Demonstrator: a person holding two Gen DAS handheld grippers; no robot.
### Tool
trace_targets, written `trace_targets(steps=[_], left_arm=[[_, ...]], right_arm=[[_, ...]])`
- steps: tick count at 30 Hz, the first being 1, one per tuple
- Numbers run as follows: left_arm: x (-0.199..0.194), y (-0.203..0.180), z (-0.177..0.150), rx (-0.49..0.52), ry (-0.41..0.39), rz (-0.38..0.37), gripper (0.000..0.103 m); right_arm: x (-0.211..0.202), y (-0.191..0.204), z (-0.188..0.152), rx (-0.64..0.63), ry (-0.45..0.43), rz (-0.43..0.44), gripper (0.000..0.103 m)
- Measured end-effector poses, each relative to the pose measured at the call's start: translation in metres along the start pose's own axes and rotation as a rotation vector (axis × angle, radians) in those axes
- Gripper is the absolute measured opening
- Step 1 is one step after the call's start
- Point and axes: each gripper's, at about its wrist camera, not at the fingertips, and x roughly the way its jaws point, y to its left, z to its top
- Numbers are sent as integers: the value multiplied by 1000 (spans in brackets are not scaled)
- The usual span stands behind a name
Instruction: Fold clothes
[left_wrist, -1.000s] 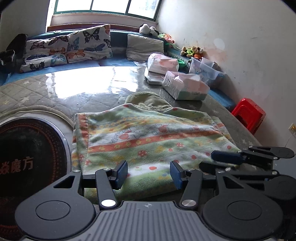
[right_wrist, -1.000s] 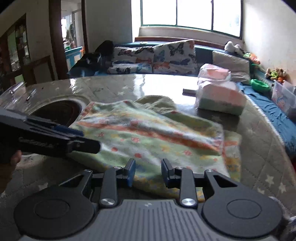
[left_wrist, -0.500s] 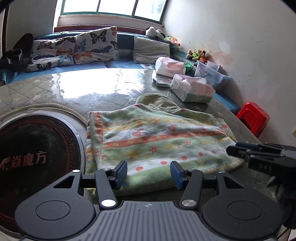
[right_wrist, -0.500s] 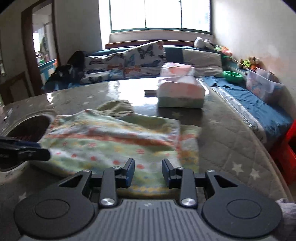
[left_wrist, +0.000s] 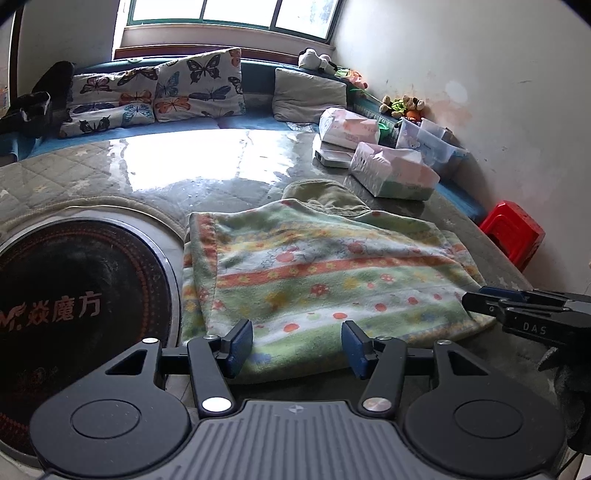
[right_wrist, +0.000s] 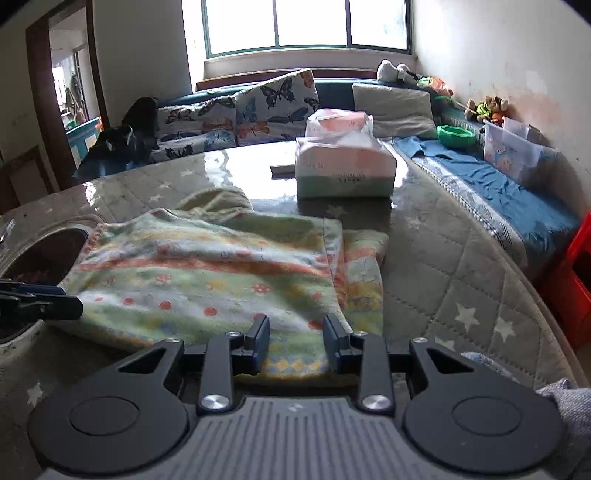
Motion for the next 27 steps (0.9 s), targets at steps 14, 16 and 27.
trace_targets(steps=[14, 16, 27], left_arm=[[-15, 2, -3, -10, -10, 24, 80], [-17, 4, -4, -17, -9, 31, 82], [-29, 23, -15, -66, -5, 76, 91]], right_arm=[[-9, 45, -2, -119, 7, 80, 46], [-10, 52, -3, -136, 9, 90, 48], [-10, 89, -8, -238, 26, 139, 55]])
